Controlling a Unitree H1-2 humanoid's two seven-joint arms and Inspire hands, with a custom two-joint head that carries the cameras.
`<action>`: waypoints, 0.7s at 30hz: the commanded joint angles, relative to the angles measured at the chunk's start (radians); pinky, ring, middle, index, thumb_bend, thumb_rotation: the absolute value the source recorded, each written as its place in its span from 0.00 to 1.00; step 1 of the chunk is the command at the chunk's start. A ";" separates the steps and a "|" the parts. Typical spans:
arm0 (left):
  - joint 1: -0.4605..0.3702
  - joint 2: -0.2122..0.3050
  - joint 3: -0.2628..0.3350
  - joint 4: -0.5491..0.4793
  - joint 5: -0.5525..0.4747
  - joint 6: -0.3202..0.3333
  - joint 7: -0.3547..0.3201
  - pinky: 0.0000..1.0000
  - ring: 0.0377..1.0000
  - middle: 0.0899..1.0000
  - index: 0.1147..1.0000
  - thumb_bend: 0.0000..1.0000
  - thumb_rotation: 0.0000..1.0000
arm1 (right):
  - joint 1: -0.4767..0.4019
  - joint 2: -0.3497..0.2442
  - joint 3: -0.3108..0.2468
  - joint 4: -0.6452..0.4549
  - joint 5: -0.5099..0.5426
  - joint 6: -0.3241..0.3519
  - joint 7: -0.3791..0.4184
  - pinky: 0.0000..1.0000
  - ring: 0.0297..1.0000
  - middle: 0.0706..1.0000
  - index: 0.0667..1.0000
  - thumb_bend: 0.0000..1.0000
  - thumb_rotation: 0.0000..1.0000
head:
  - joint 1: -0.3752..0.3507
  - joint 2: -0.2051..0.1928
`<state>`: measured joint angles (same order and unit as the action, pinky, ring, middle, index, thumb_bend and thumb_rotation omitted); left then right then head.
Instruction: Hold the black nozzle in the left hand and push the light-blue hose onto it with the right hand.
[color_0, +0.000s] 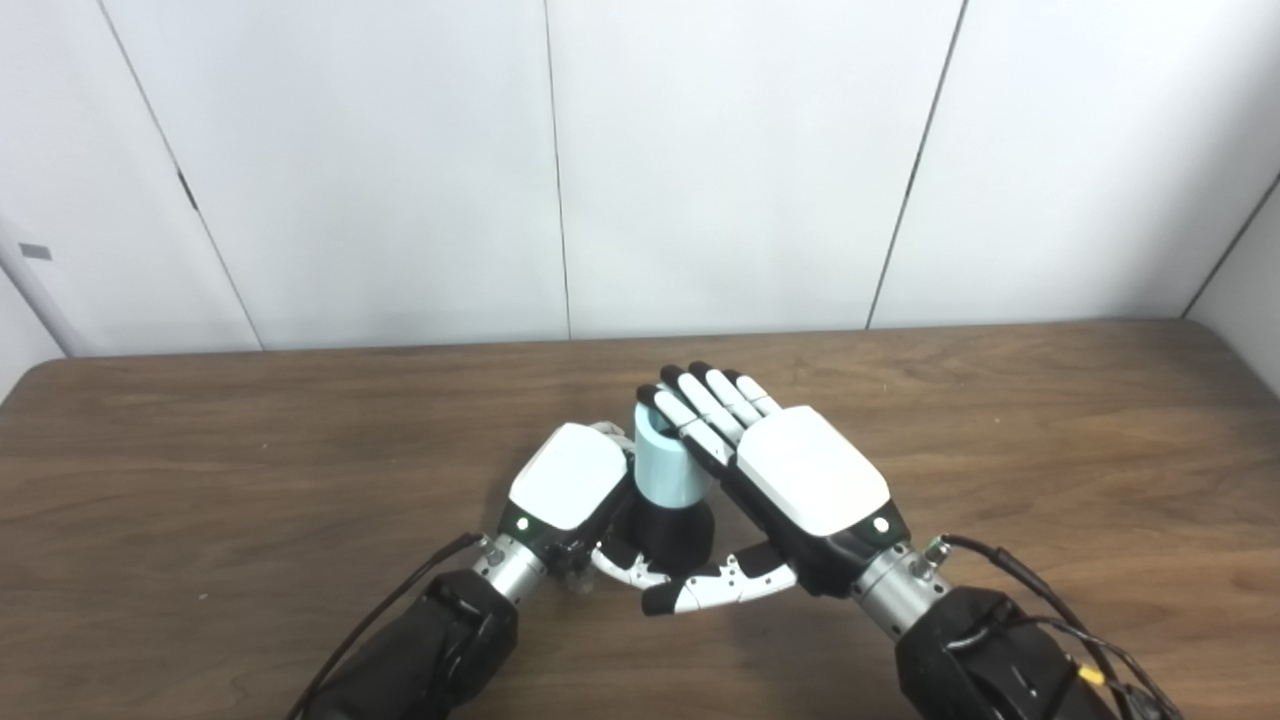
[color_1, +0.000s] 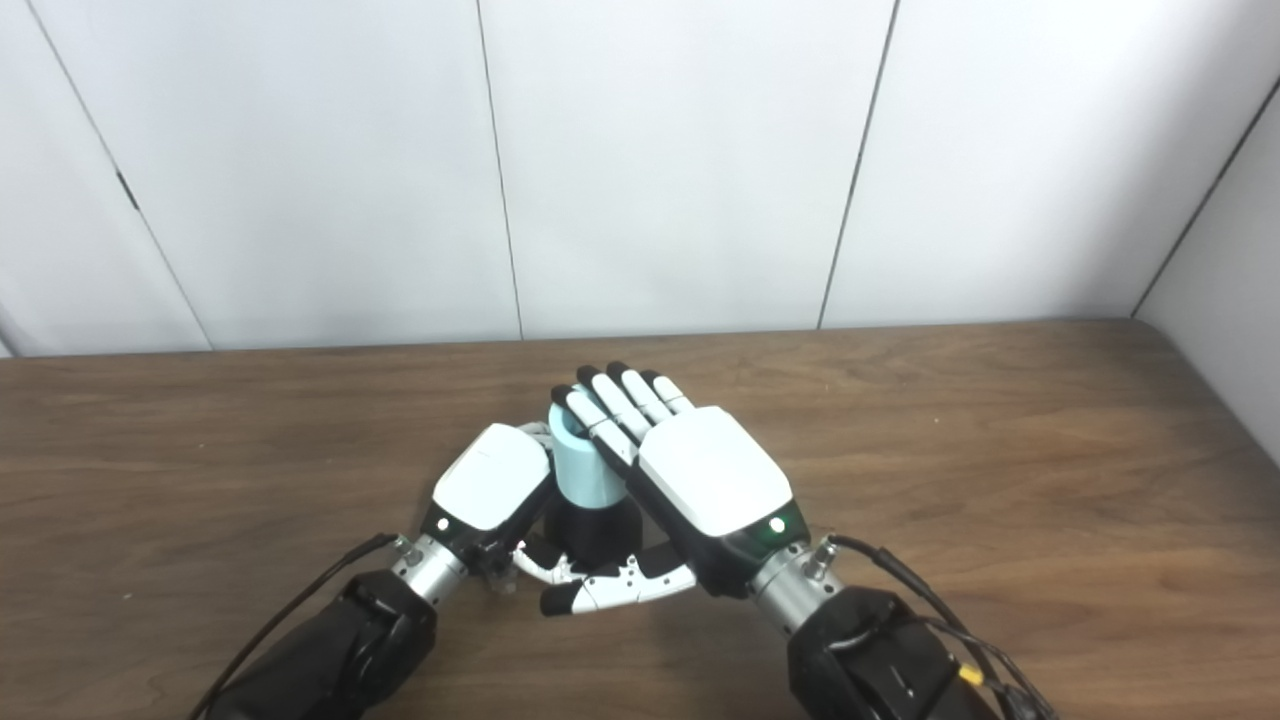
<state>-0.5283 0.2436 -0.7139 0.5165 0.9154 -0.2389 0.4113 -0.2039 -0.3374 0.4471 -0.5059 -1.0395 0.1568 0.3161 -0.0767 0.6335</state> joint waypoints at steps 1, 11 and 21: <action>0.193 -0.029 -0.100 0.126 0.038 -0.016 -0.077 0.68 0.45 0.34 0.45 0.50 0.00 | 0.082 -0.053 0.127 0.194 0.045 0.019 0.331 1.00 1.00 1.00 1.00 0.87 1.00 | -0.002 0.002; 0.193 -0.025 -0.100 0.123 0.043 -0.012 -0.074 0.67 0.46 0.35 0.44 0.50 0.00 | 0.072 -0.065 0.153 0.171 0.040 0.026 0.352 1.00 1.00 1.00 0.99 0.86 1.00 | -0.005 0.000; 0.189 -0.027 -0.102 0.135 0.045 -0.016 -0.069 0.67 0.46 0.36 0.44 0.50 0.00 | 0.094 -0.050 0.129 0.156 0.057 -0.027 0.161 1.00 1.00 1.00 0.97 0.86 0.93 | -0.010 -0.009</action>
<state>-0.5250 0.2445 -0.7150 0.5221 0.9147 -0.2377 0.4131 -0.2165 -0.3626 0.4855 -0.4849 -1.0399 0.1801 0.3240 -0.0859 0.6228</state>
